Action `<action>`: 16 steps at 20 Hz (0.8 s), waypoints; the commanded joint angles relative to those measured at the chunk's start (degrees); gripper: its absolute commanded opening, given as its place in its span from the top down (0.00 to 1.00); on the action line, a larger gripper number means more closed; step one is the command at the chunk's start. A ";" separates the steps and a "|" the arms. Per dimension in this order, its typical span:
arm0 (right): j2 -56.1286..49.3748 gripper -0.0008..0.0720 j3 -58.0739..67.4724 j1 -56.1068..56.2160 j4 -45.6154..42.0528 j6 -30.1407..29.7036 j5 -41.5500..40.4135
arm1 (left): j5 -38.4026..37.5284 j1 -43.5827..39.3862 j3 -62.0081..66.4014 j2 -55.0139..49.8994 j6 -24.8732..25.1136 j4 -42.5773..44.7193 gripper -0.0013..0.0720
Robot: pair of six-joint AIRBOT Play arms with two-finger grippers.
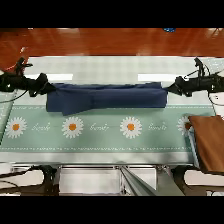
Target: Fold the shirts.
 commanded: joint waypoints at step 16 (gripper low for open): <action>-4.24 0.43 16.20 -9.16 -2.36 4.20 4.85 | -19.78 11.80 30.16 -12.35 -6.84 5.35 0.29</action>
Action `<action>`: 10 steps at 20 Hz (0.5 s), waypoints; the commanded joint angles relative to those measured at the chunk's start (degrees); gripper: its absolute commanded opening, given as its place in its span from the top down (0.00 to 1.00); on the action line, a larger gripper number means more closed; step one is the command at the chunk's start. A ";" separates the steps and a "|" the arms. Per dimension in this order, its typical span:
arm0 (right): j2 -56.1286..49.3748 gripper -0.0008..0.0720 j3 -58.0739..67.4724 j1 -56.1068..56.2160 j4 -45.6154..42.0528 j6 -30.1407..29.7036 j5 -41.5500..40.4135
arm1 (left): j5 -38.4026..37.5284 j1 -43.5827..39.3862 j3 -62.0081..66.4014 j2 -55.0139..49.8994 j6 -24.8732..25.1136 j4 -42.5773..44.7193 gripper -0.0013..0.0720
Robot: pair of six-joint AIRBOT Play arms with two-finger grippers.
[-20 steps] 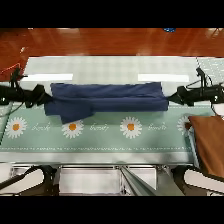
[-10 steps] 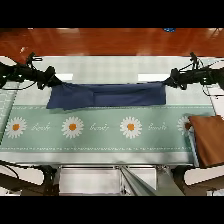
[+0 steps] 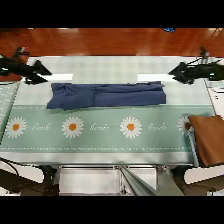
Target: Fold the shirts.
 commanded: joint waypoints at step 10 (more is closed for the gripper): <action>12.02 0.43 -23.82 -8.85 -0.31 2.84 -9.53 | 23.52 -4.66 -45.13 49.81 4.68 4.90 0.29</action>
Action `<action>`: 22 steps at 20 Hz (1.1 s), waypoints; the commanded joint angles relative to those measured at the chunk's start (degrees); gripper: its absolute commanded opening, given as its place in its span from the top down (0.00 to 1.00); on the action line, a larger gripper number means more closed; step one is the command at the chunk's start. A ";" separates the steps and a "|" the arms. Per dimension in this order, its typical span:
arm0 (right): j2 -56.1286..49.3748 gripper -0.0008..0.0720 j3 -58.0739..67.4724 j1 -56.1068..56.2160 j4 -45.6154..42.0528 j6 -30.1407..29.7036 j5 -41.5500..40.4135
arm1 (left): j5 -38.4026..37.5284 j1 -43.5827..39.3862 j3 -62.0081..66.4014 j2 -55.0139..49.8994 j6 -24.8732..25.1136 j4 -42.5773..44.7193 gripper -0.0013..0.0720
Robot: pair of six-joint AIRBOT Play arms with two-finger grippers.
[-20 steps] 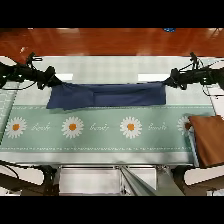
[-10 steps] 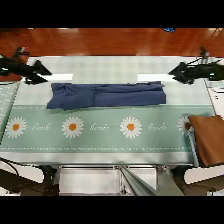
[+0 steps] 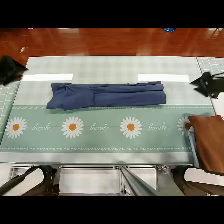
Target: Fold the shirts.
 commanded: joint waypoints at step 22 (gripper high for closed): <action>-18.32 0.96 13.31 19.02 9.07 -4.52 3.06 | 10.25 -15.45 -23.78 9.49 1.60 -4.13 0.96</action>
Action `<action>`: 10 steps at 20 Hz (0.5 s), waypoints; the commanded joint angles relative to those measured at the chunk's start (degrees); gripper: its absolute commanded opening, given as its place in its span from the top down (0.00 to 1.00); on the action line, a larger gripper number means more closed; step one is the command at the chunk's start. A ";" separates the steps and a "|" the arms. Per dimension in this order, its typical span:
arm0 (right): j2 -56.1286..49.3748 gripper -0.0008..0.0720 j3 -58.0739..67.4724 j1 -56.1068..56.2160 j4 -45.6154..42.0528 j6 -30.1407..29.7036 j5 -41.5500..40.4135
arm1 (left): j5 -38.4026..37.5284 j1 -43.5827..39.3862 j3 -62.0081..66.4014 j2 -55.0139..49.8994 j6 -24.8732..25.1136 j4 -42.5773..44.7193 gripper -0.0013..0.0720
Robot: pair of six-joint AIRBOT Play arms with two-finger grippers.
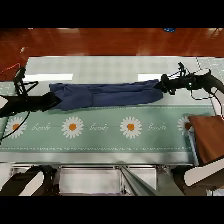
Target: Fold the shirts.
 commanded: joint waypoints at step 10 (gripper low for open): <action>43.06 0.96 -14.14 -1.25 -19.58 3.91 10.69 | 6.88 -19.10 10.51 -14.75 9.07 -11.89 0.96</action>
